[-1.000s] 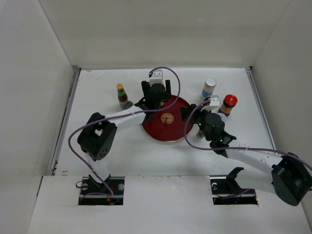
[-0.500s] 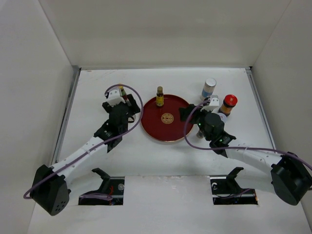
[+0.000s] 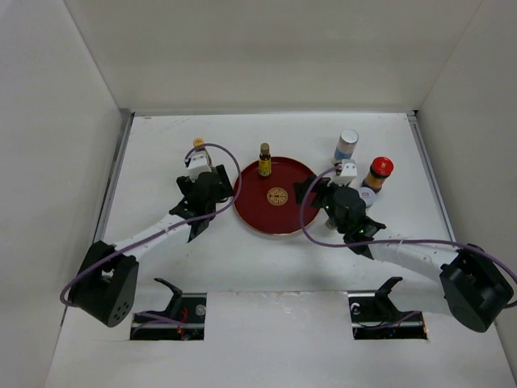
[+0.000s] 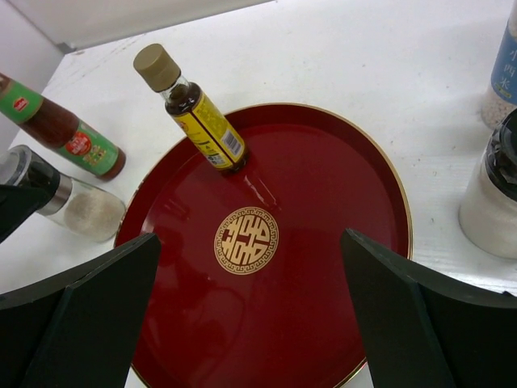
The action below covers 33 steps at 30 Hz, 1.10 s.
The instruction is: Organize the condiment bottles
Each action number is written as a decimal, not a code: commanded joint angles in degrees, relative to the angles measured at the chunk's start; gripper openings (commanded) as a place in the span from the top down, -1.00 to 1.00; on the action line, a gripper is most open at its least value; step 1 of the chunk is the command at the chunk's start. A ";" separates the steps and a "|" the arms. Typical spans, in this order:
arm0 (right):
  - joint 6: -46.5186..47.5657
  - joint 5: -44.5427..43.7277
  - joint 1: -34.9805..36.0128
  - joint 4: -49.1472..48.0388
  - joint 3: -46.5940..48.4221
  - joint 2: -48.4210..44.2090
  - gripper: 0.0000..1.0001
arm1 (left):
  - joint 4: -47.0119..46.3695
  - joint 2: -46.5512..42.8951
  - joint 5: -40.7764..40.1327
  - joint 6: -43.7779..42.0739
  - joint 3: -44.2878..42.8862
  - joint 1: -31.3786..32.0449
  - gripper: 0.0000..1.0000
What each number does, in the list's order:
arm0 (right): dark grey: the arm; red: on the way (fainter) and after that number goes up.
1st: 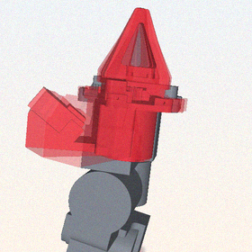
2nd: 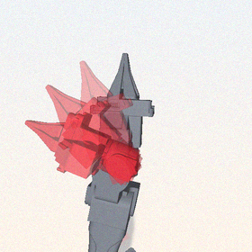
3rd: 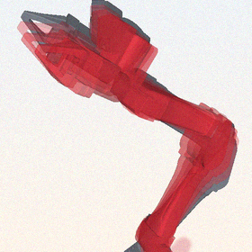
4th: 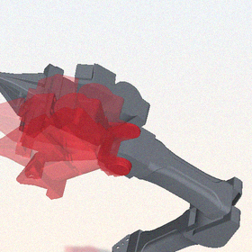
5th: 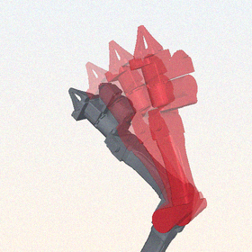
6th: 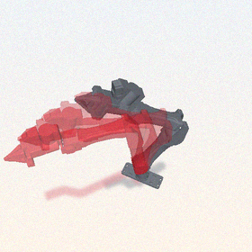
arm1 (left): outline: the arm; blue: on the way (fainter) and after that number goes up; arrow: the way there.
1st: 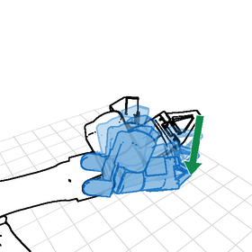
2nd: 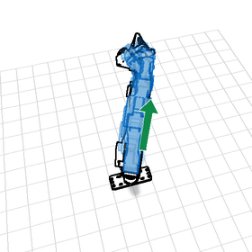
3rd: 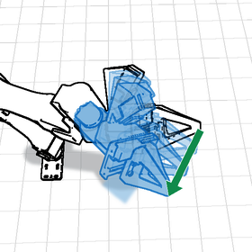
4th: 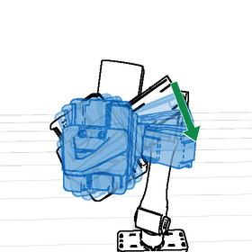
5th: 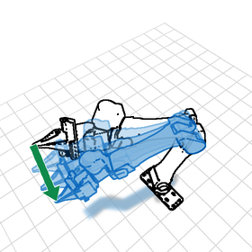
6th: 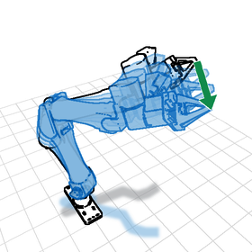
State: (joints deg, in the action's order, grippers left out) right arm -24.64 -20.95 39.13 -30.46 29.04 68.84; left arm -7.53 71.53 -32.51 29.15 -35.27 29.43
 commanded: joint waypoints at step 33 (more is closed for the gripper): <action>0.39 1.00 1.07 -3.03 2.43 1.39 -1.00 | -9.52 9.25 -6.34 -6.73 -8.24 -1.09 0.11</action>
State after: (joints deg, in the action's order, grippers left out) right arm -24.60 -20.75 39.51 -30.48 29.28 70.22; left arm -14.35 80.79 -38.68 22.65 -40.88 28.51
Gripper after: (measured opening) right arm 0.998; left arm 0.593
